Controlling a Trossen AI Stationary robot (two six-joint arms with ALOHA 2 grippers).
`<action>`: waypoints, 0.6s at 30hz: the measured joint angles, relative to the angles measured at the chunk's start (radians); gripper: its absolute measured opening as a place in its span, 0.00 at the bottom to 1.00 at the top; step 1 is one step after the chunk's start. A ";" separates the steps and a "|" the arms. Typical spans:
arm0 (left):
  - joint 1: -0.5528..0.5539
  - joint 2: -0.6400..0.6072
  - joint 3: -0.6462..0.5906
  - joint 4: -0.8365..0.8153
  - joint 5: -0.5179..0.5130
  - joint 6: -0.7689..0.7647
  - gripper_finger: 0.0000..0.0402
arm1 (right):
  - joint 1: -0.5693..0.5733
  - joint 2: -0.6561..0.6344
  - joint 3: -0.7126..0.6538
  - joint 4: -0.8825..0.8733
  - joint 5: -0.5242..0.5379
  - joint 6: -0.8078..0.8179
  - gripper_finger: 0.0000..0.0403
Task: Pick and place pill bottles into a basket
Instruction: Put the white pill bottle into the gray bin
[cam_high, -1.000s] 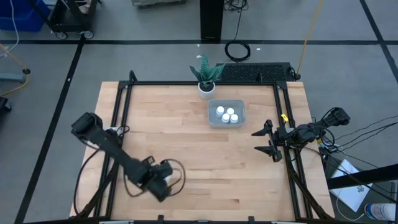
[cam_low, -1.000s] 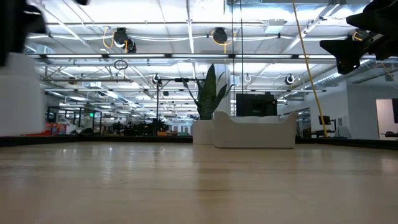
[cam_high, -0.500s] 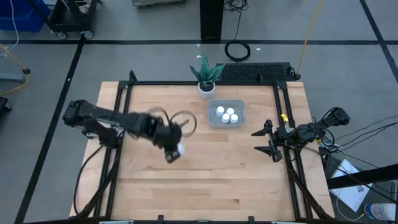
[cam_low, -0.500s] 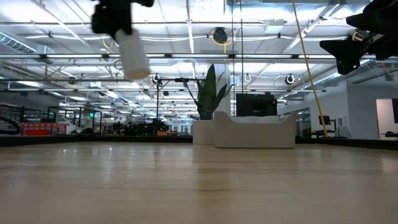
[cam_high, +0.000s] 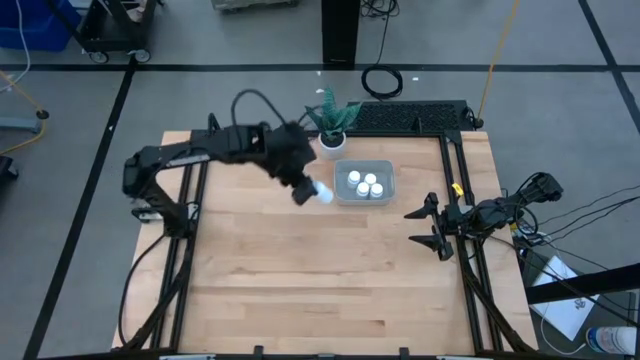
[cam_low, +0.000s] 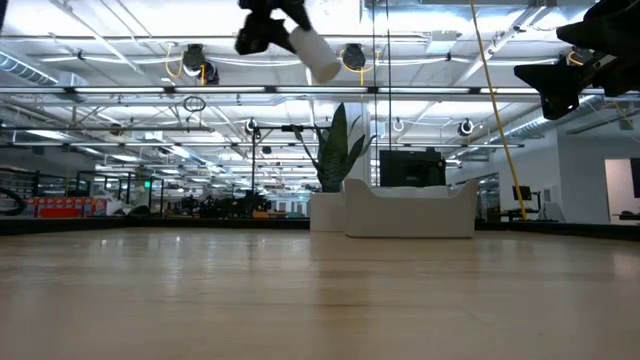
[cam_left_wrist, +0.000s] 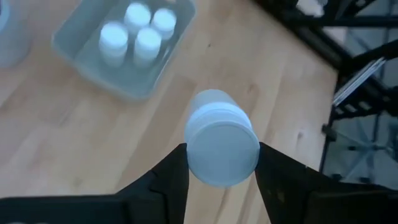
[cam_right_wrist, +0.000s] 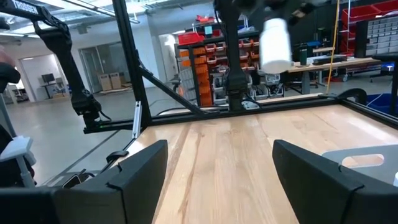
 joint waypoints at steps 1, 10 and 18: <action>0.016 0.022 0.027 0.003 0.021 0.013 0.41 | 0.000 0.000 0.000 0.000 0.000 0.000 0.70; 0.109 0.254 0.319 -0.088 0.095 0.085 0.40 | 0.000 0.000 0.000 0.000 0.000 0.003 0.71; 0.161 0.471 0.587 -0.213 0.097 0.127 0.41 | 0.000 0.000 0.000 0.000 0.000 0.003 0.70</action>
